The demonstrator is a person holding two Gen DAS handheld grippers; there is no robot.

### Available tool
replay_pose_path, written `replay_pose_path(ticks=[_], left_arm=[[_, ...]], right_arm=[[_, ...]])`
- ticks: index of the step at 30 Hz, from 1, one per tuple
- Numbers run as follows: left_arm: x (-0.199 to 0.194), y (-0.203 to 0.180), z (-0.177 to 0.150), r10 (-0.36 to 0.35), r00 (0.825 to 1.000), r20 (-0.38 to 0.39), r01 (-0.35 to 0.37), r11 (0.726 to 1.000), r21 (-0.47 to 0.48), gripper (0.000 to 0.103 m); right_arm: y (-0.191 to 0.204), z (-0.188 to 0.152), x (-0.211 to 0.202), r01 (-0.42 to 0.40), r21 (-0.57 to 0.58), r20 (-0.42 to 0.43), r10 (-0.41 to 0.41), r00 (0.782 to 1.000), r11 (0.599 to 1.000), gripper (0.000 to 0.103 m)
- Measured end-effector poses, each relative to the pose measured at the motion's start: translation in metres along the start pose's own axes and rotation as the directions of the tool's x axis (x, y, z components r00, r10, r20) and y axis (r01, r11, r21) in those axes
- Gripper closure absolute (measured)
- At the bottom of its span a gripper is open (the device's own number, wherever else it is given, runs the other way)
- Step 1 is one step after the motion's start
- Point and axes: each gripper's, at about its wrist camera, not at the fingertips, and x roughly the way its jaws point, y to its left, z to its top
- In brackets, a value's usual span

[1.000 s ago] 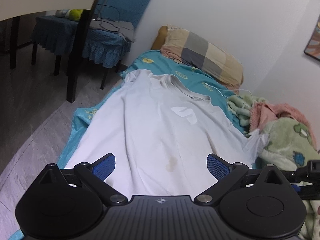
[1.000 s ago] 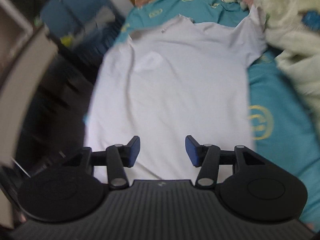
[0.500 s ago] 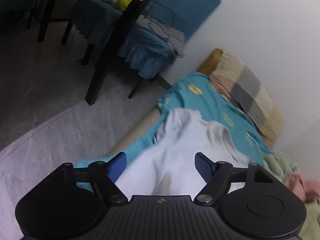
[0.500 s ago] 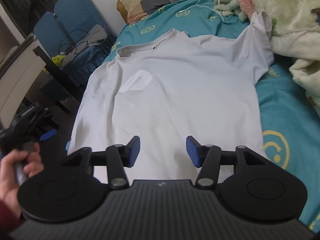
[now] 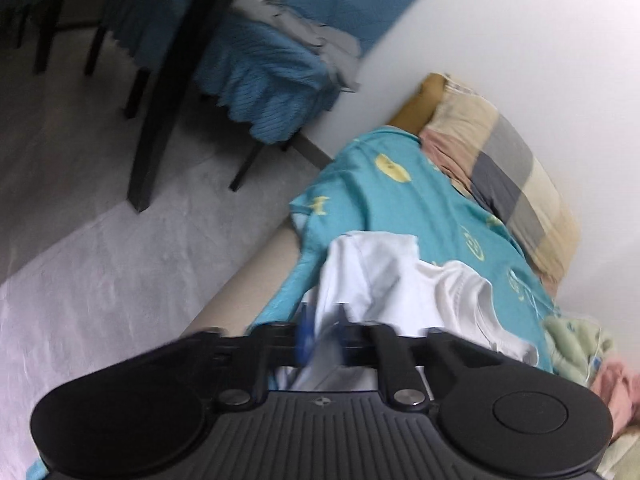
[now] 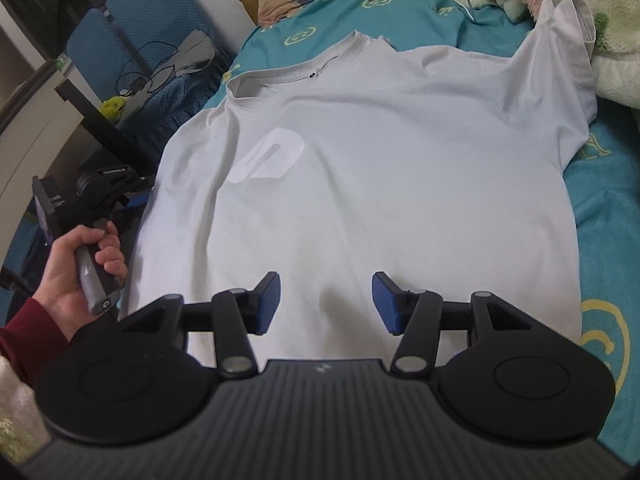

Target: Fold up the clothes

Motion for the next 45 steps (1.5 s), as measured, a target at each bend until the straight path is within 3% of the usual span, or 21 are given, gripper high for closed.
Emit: replay_pose_path(ticks=[4, 7, 9, 11, 14, 16, 17, 20, 25, 28, 32, 34, 36, 38, 40, 45], left_arm=[[-0.016, -0.029, 0.005, 0.059, 0.996, 0.059, -0.068, 0.985, 0.159, 0.102], [-0.039, -0.062, 0.009, 0.08, 0.99, 0.12, -0.113, 0.948, 0.298, 0.102], [-0.056, -0.089, 0.008, 0.08, 0.982, 0.174, -0.146, 0.897, 0.416, 0.102], [-0.071, -0.121, -0.002, 0.039, 0.976, 0.214, -0.153, 0.822, 0.549, 0.102], [-0.087, -0.167, -0.031, -0.059, 0.982, 0.18, -0.082, 0.726, 0.683, 0.103], [-0.089, -0.19, -0.055, -0.106, 0.986, 0.131, -0.023, 0.685, 0.728, 0.102], [-0.085, -0.199, -0.068, -0.118, 0.988, 0.104, 0.003, 0.677, 0.736, 0.102], [-0.066, -0.212, -0.106, -0.116, 0.993, 0.017, 0.068, 0.688, 0.722, 0.101], [-0.066, -0.215, -0.149, -0.115, 0.991, -0.074, 0.134, 0.717, 0.685, 0.076], [-0.102, -0.199, -0.156, -0.11, 0.992, -0.065, 0.126, 0.732, 0.669, 0.056], [-0.181, -0.168, -0.164, -0.071, 0.997, -0.009, 0.06, 0.752, 0.656, 0.049], [-0.218, -0.154, -0.17, -0.054, 0.998, 0.03, 0.023, 0.767, 0.642, 0.04], [-0.254, -0.14, -0.177, -0.044, 0.997, 0.062, -0.003, 0.79, 0.614, 0.038], [-0.276, -0.126, -0.18, -0.067, 0.995, 0.068, 0.016, 0.822, 0.57, 0.037], [-0.289, -0.116, -0.18, -0.063, 0.997, 0.054, 0.023, 0.836, 0.549, 0.037], [-0.296, -0.095, -0.169, -0.073, 0.995, 0.065, 0.025, 0.832, 0.554, 0.037]], right_arm=[[-0.003, 0.0, -0.004, 0.008, 0.018, 0.0, -0.008, 1.0, 1.0, 0.048], [-0.002, 0.0, -0.011, 0.006, 0.02, 0.011, -0.007, 1.0, 1.0, 0.048], [-0.002, 0.0, -0.016, 0.008, 0.019, 0.021, -0.009, 1.0, 1.0, 0.048], [-0.008, 0.001, -0.02, 0.012, 0.037, 0.033, -0.013, 0.999, 0.999, 0.048], [-0.016, 0.003, -0.026, 0.017, 0.065, 0.052, -0.02, 0.998, 0.998, 0.048], [-0.021, 0.004, -0.03, 0.02, 0.083, 0.064, -0.025, 0.998, 0.996, 0.048], [-0.024, 0.005, -0.032, 0.021, 0.092, 0.07, -0.028, 0.997, 0.996, 0.048], [-0.033, 0.007, -0.038, 0.025, 0.12, 0.088, -0.036, 0.995, 0.992, 0.048], [-0.035, 0.009, -0.047, -0.008, 0.115, 0.136, -0.008, 0.991, 0.993, 0.048], [-0.034, 0.01, -0.051, -0.033, 0.103, 0.167, 0.015, 0.986, 0.994, 0.048], [-0.032, 0.011, -0.058, -0.065, 0.077, 0.21, 0.048, 0.977, 0.995, 0.049], [-0.027, 0.01, -0.06, -0.084, 0.049, 0.227, 0.071, 0.971, 0.995, 0.049], [-0.022, 0.007, -0.061, -0.101, 0.014, 0.236, 0.095, 0.967, 0.995, 0.049], [-0.015, 0.001, -0.062, -0.109, -0.035, 0.234, 0.114, 0.966, 0.993, 0.049], [-0.007, -0.005, -0.065, -0.111, -0.083, 0.231, 0.128, 0.965, 0.99, 0.049], [0.018, -0.014, -0.076, -0.184, -0.133, 0.214, 0.21, 0.954, 0.974, 0.049]])
